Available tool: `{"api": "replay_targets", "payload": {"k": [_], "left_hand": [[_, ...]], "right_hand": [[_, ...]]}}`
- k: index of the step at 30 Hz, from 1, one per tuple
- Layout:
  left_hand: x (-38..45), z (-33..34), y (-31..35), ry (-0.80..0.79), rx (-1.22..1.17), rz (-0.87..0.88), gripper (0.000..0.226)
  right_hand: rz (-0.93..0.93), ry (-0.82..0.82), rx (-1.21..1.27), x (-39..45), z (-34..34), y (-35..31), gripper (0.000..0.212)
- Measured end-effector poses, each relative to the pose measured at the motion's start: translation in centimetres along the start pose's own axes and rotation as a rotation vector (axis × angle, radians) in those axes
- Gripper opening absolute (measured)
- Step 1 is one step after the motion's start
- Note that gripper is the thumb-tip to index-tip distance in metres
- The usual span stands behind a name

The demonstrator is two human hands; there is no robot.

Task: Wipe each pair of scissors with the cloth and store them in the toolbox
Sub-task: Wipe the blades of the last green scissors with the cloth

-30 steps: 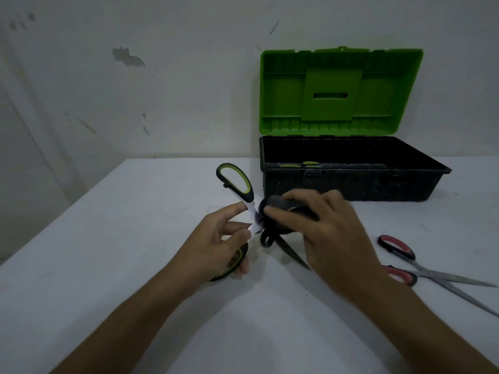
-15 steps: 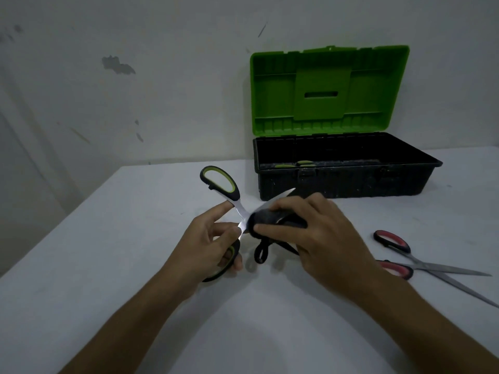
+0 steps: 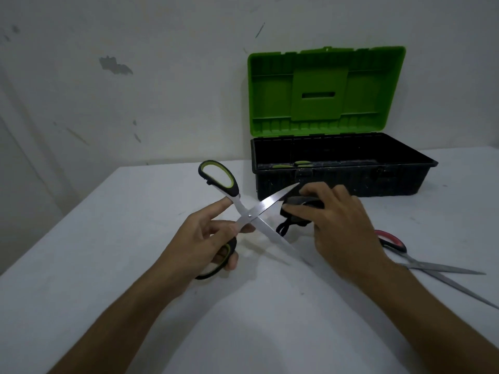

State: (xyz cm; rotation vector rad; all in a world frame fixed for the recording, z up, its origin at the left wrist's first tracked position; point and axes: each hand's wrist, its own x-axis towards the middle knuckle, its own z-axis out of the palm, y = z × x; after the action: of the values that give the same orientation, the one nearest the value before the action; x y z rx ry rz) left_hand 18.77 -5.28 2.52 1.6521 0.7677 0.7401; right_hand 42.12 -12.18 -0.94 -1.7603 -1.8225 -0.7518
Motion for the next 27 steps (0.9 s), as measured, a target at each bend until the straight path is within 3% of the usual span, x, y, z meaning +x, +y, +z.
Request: {"api": "replay_targets", "payload": {"k": [9,14,16,27], "left_hand": [[0.0,-0.1,-0.4,0.115,0.232,0.099,0.040],[-0.4,-0.3,-0.3,0.253,0.818,0.232,0.012],[-0.6,-0.2,-0.1,0.305,0.931,0.219,0.005],[-0.1,-0.2,-1.4,0.234,0.893,0.210,0.008]], "right_hand": [[-0.025,0.262,0.058,0.6,-1.7,-0.9,0.051],[-0.030,0.369,0.136,0.6,-2.4,-0.9,0.055],[0.001,0.399,0.182,0.6,-2.5,-1.1,0.057],[-0.082,0.195,0.240,0.0,-0.6,-2.0,0.055]]}}
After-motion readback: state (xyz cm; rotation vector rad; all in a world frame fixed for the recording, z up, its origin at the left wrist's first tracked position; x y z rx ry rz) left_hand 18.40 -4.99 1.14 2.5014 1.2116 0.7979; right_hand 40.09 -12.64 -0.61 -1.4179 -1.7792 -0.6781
